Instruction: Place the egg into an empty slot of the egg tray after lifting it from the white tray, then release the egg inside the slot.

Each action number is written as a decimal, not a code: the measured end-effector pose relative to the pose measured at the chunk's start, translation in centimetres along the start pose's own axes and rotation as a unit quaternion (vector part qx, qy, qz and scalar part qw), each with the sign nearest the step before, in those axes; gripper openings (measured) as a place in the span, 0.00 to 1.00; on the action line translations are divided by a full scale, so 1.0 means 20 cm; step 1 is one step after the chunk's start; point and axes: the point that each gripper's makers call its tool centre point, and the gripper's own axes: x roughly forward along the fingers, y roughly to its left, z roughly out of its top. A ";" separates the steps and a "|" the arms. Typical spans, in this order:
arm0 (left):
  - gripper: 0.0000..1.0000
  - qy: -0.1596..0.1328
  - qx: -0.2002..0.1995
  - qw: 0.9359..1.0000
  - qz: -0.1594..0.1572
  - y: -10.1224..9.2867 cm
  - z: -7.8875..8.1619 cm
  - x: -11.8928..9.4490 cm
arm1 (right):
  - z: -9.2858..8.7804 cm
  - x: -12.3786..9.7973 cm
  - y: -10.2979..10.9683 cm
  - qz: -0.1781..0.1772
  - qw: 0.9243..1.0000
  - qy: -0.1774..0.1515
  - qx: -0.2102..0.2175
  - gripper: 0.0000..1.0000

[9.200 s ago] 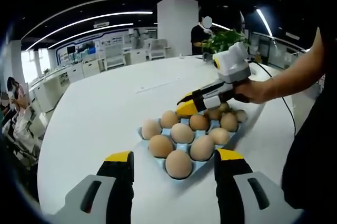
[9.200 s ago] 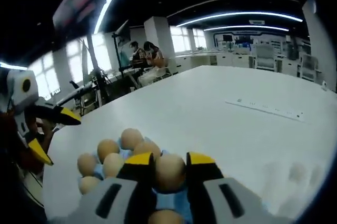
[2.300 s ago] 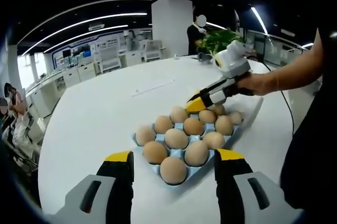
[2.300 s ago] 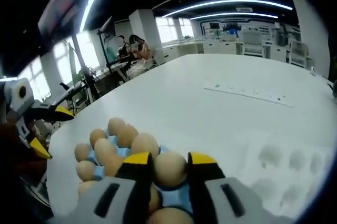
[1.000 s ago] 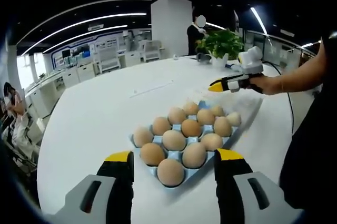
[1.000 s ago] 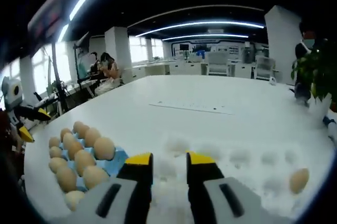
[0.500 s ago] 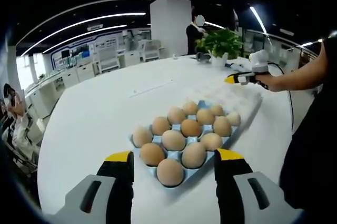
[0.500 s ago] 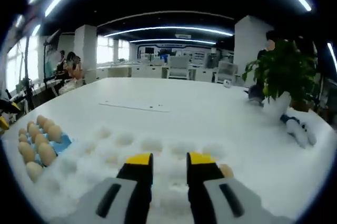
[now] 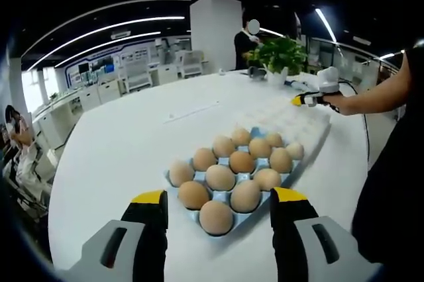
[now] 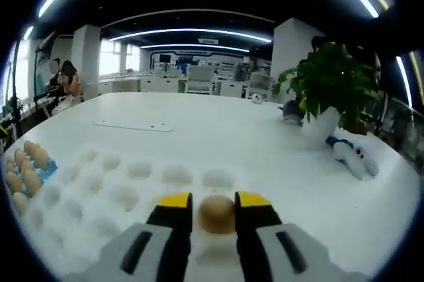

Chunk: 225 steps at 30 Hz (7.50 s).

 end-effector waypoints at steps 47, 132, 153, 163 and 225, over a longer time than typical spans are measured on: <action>0.62 -0.004 -0.006 1.000 0.002 0.02 -0.02 0.00 | 0.16 -0.06 0.18 0.055 0.995 -0.042 0.066 0.24; 0.62 0.000 -0.009 1.000 0.008 0.03 -0.02 -0.01 | 0.08 -0.06 1.40 0.351 0.935 0.042 0.007 0.24; 0.62 -0.003 -0.007 1.000 0.009 0.02 -0.02 -0.02 | 0.08 -0.08 1.40 0.360 0.932 0.039 0.004 0.27; 0.62 -0.006 -0.003 1.000 0.010 0.01 -0.01 -0.04 | 0.08 -0.10 1.39 0.365 0.930 0.036 0.005 0.29; 0.62 -0.056 0.031 0.995 -0.083 -0.33 0.07 -0.17 | 0.20 -0.99 1.14 0.558 0.822 -0.092 -0.062 0.59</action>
